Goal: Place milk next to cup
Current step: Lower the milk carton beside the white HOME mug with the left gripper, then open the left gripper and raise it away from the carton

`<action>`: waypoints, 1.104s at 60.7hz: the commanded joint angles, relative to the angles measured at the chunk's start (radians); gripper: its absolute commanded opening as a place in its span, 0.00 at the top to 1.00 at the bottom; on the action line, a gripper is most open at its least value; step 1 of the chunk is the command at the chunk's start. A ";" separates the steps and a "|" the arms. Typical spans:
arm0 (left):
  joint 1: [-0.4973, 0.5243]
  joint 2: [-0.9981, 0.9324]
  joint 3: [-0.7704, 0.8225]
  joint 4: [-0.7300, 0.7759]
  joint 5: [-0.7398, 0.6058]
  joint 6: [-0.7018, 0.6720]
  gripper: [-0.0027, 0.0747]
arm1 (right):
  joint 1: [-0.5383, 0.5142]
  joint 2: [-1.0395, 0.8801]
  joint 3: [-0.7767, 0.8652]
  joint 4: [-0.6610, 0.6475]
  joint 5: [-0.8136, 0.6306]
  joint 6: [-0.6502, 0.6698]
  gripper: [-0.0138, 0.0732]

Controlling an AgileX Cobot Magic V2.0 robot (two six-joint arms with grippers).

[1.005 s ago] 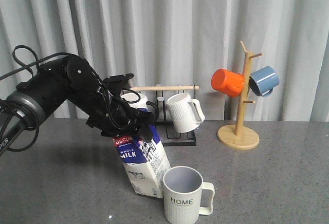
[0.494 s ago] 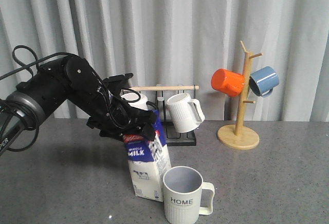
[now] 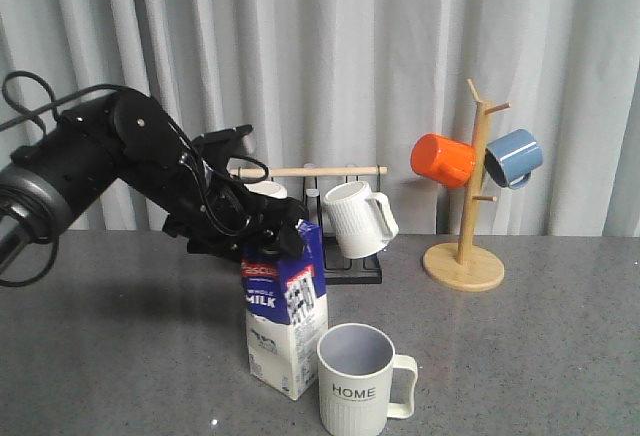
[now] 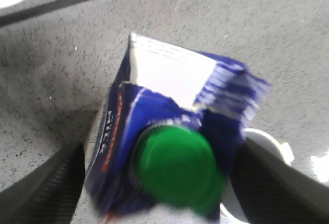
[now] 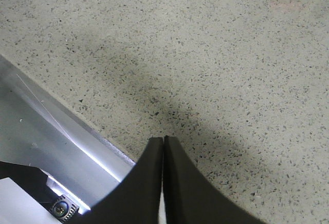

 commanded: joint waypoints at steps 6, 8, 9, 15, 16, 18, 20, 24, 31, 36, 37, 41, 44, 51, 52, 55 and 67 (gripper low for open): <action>-0.003 -0.128 -0.028 -0.034 -0.018 -0.010 0.24 | -0.003 0.001 -0.028 0.007 -0.054 0.002 0.85; -0.003 -0.138 -0.028 -0.033 -0.018 -0.010 0.24 | -0.003 0.001 -0.028 0.007 -0.054 0.002 0.85; -0.003 -0.147 -0.028 -0.033 -0.018 -0.010 0.24 | -0.003 0.001 -0.028 0.007 -0.054 0.002 0.85; -0.003 -0.182 -0.028 -0.028 -0.018 -0.010 0.24 | -0.003 0.001 -0.028 0.007 -0.059 0.002 0.85; -0.003 -0.189 -0.028 -0.026 -0.018 -0.010 0.24 | -0.003 0.001 -0.028 0.008 -0.060 0.002 0.85; -0.003 -0.205 -0.028 -0.023 -0.018 -0.010 0.24 | -0.003 0.001 -0.028 0.008 -0.068 0.002 0.85; -0.003 -0.221 -0.028 -0.023 -0.018 -0.010 0.24 | -0.003 0.001 -0.028 0.008 -0.070 0.002 0.85; -0.003 -0.255 -0.028 -0.024 -0.018 -0.015 0.26 | -0.003 0.001 -0.028 0.008 -0.086 0.003 0.85; -0.003 -0.320 -0.028 -0.024 -0.018 -0.009 0.34 | -0.003 0.001 -0.028 0.008 -0.108 0.016 0.85; -0.003 -0.370 -0.028 -0.024 -0.018 -0.005 0.46 | -0.003 0.001 -0.028 0.007 -0.127 0.054 0.85; -0.003 -0.384 -0.028 -0.024 -0.018 -0.003 0.50 | -0.003 0.001 -0.028 0.007 -0.132 0.063 0.85; -0.003 -0.424 -0.028 -0.024 -0.018 0.027 0.66 | -0.003 0.001 -0.028 -0.003 -0.162 0.109 0.85; -0.003 -0.454 -0.028 -0.024 -0.018 0.054 0.78 | -0.003 0.001 -0.028 -0.019 -0.196 0.146 0.85; -0.003 -0.520 -0.028 -0.015 -0.018 0.098 0.98 | -0.003 0.001 -0.028 -0.068 -0.274 0.210 0.85; -0.003 -0.527 -0.028 -0.014 -0.018 0.102 0.98 | -0.003 0.001 -0.028 -0.071 -0.282 0.218 0.85; -0.003 -0.551 -0.028 -0.008 -0.018 0.119 0.98 | -0.004 0.001 -0.028 -0.075 -0.309 0.240 0.85; -0.003 -0.634 -0.028 0.061 -0.018 0.123 0.97 | -0.004 0.001 -0.028 -0.083 -0.360 0.250 0.85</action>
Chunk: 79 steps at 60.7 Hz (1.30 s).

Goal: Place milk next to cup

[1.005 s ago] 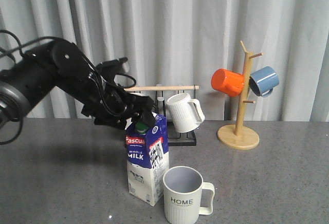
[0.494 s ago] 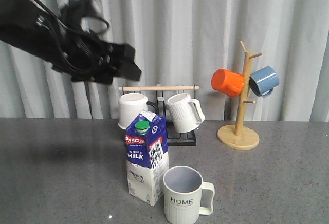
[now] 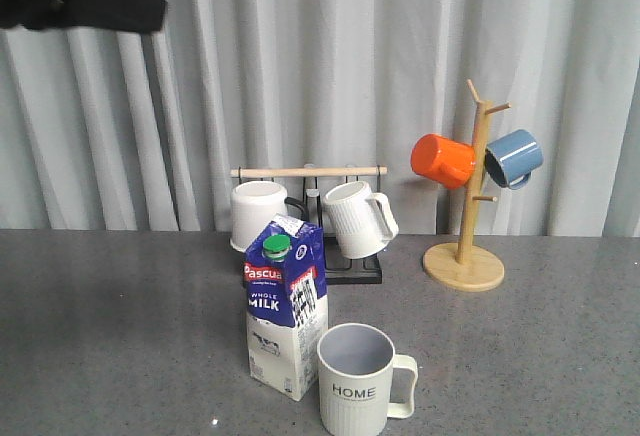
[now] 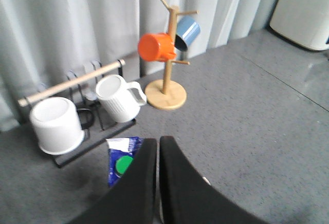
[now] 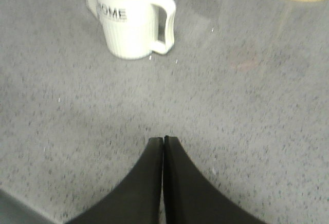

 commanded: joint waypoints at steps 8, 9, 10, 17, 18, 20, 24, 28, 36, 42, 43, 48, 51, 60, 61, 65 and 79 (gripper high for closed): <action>-0.003 -0.124 -0.025 0.056 -0.029 0.005 0.97 | -0.004 0.001 -0.028 -0.008 -0.073 0.005 0.85; -0.003 -0.130 -0.025 0.059 -0.029 0.005 0.97 | -0.004 0.001 -0.028 -0.008 -0.073 0.005 0.85; -0.003 -0.139 -0.025 0.062 -0.029 0.005 0.97 | -0.004 0.001 -0.028 -0.008 -0.073 0.005 0.85; -0.003 -0.188 -0.025 0.078 -0.029 0.005 0.97 | -0.004 0.001 -0.028 -0.008 -0.073 0.005 0.85; -0.003 -0.196 -0.025 0.081 -0.029 0.005 0.97 | -0.004 0.001 -0.028 -0.008 -0.073 0.005 0.85; -0.003 -0.205 -0.025 0.087 -0.030 0.005 0.97 | -0.004 0.001 -0.028 -0.008 -0.073 0.005 0.85; -0.003 -0.224 -0.025 0.089 -0.030 0.005 0.97 | -0.004 0.001 -0.028 -0.008 -0.073 0.005 0.85; -0.003 -0.247 -0.025 0.089 -0.030 0.005 0.97 | -0.004 0.001 -0.028 -0.008 -0.073 0.005 0.85; -0.003 -0.308 -0.025 0.091 -0.030 0.004 0.97 | -0.004 0.001 -0.028 -0.008 -0.073 0.005 0.85; -0.003 -0.370 -0.025 0.094 -0.030 -0.001 0.97 | -0.004 0.001 -0.028 -0.008 -0.073 0.005 0.85; -0.003 -0.379 -0.023 0.096 -0.030 -0.001 0.97 | -0.004 0.001 -0.028 -0.008 -0.073 0.005 0.85; -0.003 -0.453 0.024 0.108 -0.030 -0.002 0.97 | -0.004 0.001 -0.028 -0.008 -0.073 0.005 0.85; -0.003 -0.502 0.076 0.123 -0.030 -0.004 0.97 | -0.004 0.001 -0.028 -0.008 -0.073 0.005 0.85; -0.003 -0.675 0.332 0.183 -0.031 -0.003 0.97 | -0.004 0.001 -0.028 -0.008 -0.073 0.005 0.85; -0.003 -0.689 0.355 0.197 -0.031 -0.004 0.97 | -0.004 0.001 -0.028 -0.008 -0.073 0.005 0.85; -0.003 -0.758 0.458 0.253 -0.031 -0.007 0.97 | -0.004 0.001 -0.028 -0.008 -0.073 0.005 0.85; -0.003 -0.931 0.749 0.254 -0.031 -0.013 0.97 | -0.004 0.001 -0.028 -0.008 -0.073 0.005 0.85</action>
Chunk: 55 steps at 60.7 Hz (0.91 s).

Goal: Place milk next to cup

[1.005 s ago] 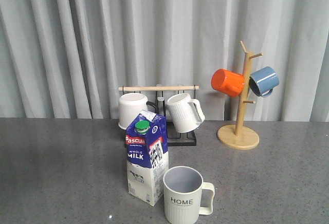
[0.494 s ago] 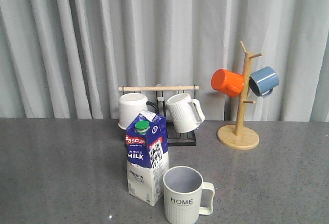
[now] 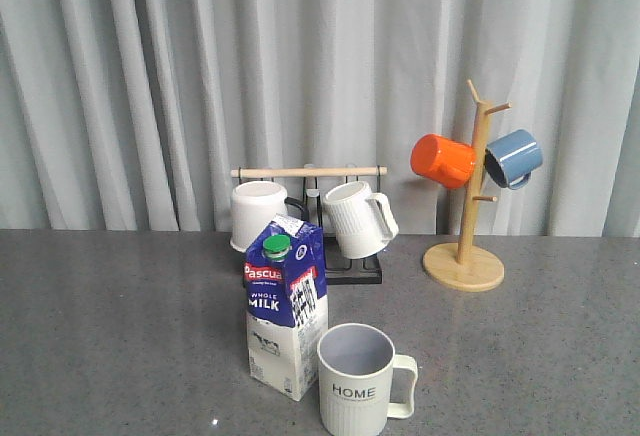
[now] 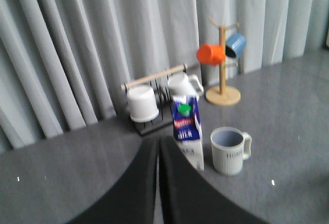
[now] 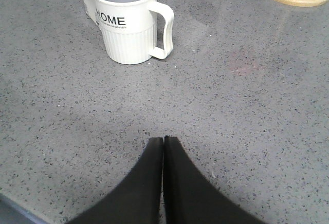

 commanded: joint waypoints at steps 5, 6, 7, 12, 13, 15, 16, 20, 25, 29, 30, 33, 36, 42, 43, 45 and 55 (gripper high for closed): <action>-0.003 -0.065 0.133 -0.023 -0.043 -0.028 0.97 | -0.004 0.001 -0.028 -0.005 -0.065 -0.003 0.85; -0.003 -0.073 0.148 -0.023 -0.044 -0.041 0.97 | -0.004 0.001 -0.028 -0.005 -0.065 -0.003 0.85; -0.003 -0.078 0.157 -0.022 -0.047 -0.053 0.97 | -0.004 0.001 -0.028 -0.005 -0.065 -0.003 0.85; -0.003 -0.101 0.229 0.019 -0.091 -0.116 0.97 | -0.004 0.001 -0.028 -0.005 -0.065 -0.003 0.85; -0.003 -0.105 0.242 0.029 -0.099 -0.122 0.97 | -0.004 0.001 -0.028 -0.005 -0.065 -0.003 0.85; -0.003 -0.110 0.276 0.054 -0.121 -0.132 0.97 | -0.004 0.001 -0.028 -0.005 -0.065 -0.003 0.85; -0.003 -0.113 0.291 0.065 -0.130 -0.132 0.97 | -0.004 0.001 -0.028 -0.005 -0.065 -0.003 0.85; -0.003 -0.121 0.382 0.089 -0.191 -0.132 0.97 | -0.004 0.001 -0.028 -0.005 -0.065 -0.003 0.85; -0.003 -0.144 0.533 0.139 -0.332 -0.132 0.97 | -0.004 0.001 -0.028 -0.005 -0.065 -0.003 0.85; -0.002 -0.175 0.693 0.182 -0.516 -0.132 0.97 | -0.004 0.002 -0.028 -0.005 -0.065 -0.003 0.85; -0.002 -0.182 0.728 0.188 -0.579 -0.132 0.97 | -0.004 0.002 -0.028 -0.005 -0.065 -0.003 0.85; -0.002 -0.212 0.855 0.206 -0.729 -0.132 0.97 | -0.004 0.002 -0.028 -0.005 -0.065 -0.003 0.85; -0.002 -0.244 0.987 0.208 -0.891 -0.132 0.97 | -0.004 0.002 -0.028 -0.005 -0.065 -0.003 0.85; 0.008 -0.312 1.256 0.203 -1.245 -0.162 0.97 | -0.004 0.002 -0.028 -0.005 -0.065 -0.003 0.85; 0.013 -0.326 1.287 0.203 -1.282 -0.168 0.97 | -0.004 0.002 -0.028 -0.005 -0.065 -0.003 0.85; 0.026 -0.351 1.359 0.197 -1.359 -0.186 0.97 | -0.004 0.002 -0.028 -0.005 -0.065 -0.003 0.85; 0.132 -0.479 1.589 0.195 -1.417 -0.317 0.97 | -0.004 0.002 -0.028 -0.005 -0.065 -0.003 0.85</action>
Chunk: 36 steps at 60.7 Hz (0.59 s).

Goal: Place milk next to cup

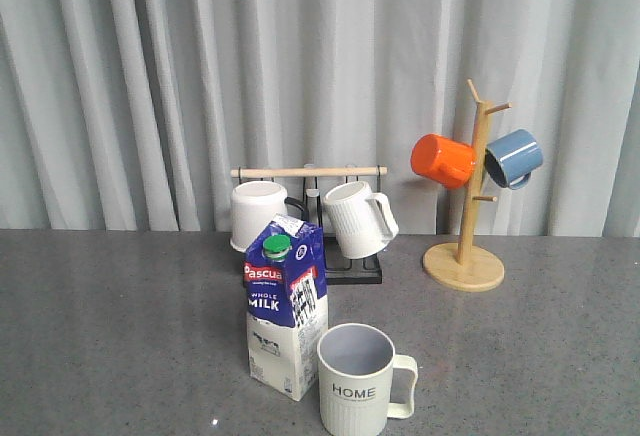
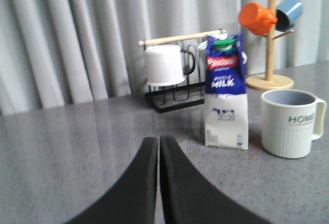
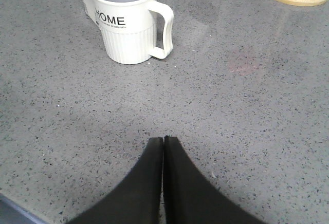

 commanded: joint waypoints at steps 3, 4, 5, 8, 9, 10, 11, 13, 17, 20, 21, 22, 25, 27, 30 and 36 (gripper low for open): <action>0.080 -0.092 0.087 -0.003 -0.076 -0.106 0.97 | -0.004 0.002 -0.028 -0.005 -0.065 -0.004 0.85; 0.089 -0.104 0.094 -0.003 -0.067 -0.112 0.97 | -0.004 0.002 -0.028 -0.005 -0.065 -0.004 0.85; 0.101 -0.121 0.103 -0.002 -0.055 -0.121 0.97 | -0.004 0.002 -0.028 -0.005 -0.065 -0.004 0.85; 0.127 -0.161 0.118 -0.002 -0.024 -0.128 0.97 | -0.004 0.002 -0.028 -0.005 -0.065 -0.004 0.85; 0.134 -0.173 0.121 -0.002 -0.014 -0.128 0.97 | -0.004 0.002 -0.028 -0.005 -0.065 -0.004 0.85; 0.144 -0.184 0.124 -0.002 -0.007 -0.128 0.97 | -0.004 0.002 -0.028 -0.005 -0.065 -0.004 0.85; 0.150 -0.201 0.128 -0.002 -0.002 -0.128 0.97 | -0.004 0.002 -0.028 -0.005 -0.065 -0.004 0.85; 0.165 -0.227 0.134 -0.001 0.016 -0.125 0.97 | -0.004 0.002 -0.028 -0.005 -0.065 -0.004 0.85; 0.191 -0.273 0.151 -0.001 0.030 -0.119 0.97 | -0.004 0.002 -0.028 -0.005 -0.065 -0.004 0.85; 0.207 -0.292 0.169 -0.001 0.034 -0.119 0.97 | -0.004 0.002 -0.028 -0.005 -0.065 -0.004 0.85; 0.212 -0.286 0.177 -0.001 0.034 -0.119 0.97 | -0.004 0.002 -0.028 -0.005 -0.065 -0.004 0.85; 0.219 -0.282 0.182 -0.001 0.032 -0.122 0.97 | -0.004 0.002 -0.028 -0.005 -0.065 -0.004 0.85; 0.231 -0.283 0.196 -0.003 0.045 -0.140 0.97 | -0.004 0.002 -0.028 -0.005 -0.065 -0.004 0.85; 0.235 -0.284 0.194 -0.002 0.072 -0.146 0.97 | -0.004 0.002 -0.028 -0.005 -0.065 -0.004 0.85; 0.238 -0.284 0.194 -0.002 0.070 -0.146 0.97 | -0.004 0.002 -0.028 -0.005 -0.065 -0.004 0.85; 0.238 -0.283 0.194 -0.001 0.051 -0.146 0.97 | -0.004 0.002 -0.028 -0.005 -0.065 -0.004 0.85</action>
